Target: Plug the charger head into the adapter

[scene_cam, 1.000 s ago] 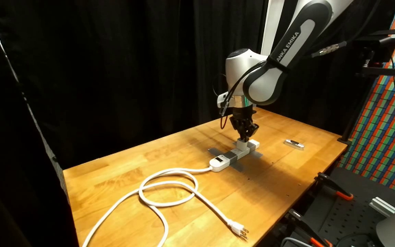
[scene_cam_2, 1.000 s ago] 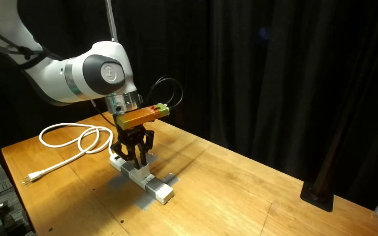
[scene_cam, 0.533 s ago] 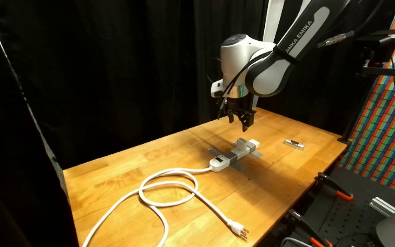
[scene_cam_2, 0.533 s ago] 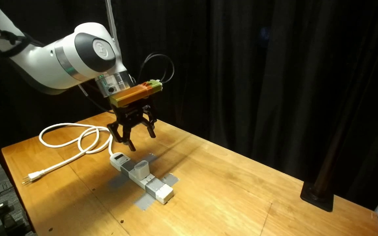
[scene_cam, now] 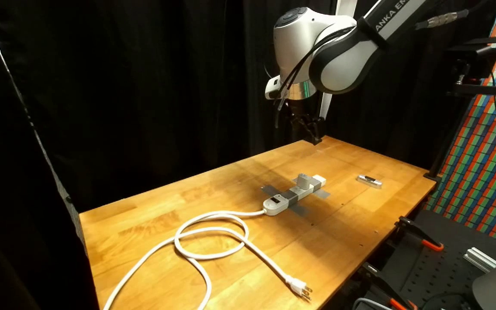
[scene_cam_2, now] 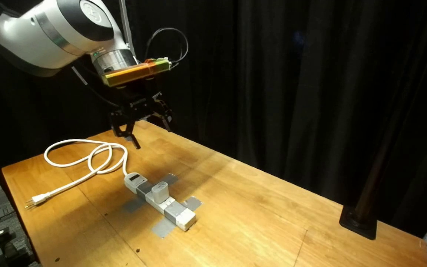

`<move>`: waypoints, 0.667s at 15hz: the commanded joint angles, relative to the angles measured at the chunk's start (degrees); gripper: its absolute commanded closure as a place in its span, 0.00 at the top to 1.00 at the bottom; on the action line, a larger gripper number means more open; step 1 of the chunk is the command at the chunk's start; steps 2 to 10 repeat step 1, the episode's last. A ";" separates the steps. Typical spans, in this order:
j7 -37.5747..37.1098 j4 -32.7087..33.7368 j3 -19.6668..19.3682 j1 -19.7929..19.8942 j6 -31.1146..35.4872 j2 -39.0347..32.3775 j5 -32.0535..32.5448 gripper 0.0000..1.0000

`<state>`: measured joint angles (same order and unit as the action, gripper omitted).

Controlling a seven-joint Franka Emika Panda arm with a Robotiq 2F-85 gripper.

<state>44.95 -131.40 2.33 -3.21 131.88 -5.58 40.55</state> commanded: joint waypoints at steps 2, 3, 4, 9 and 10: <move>-0.08 -0.04 0.35 0.32 -0.15 0.00 -0.07 1.00; -0.08 -0.04 0.35 0.32 -0.15 0.00 -0.07 1.00; -0.08 -0.04 0.35 0.32 -0.15 0.00 -0.07 1.00; -0.08 -0.04 0.35 0.32 -0.15 0.00 -0.07 1.00; -0.08 -0.04 0.35 0.32 -0.15 0.00 -0.07 1.00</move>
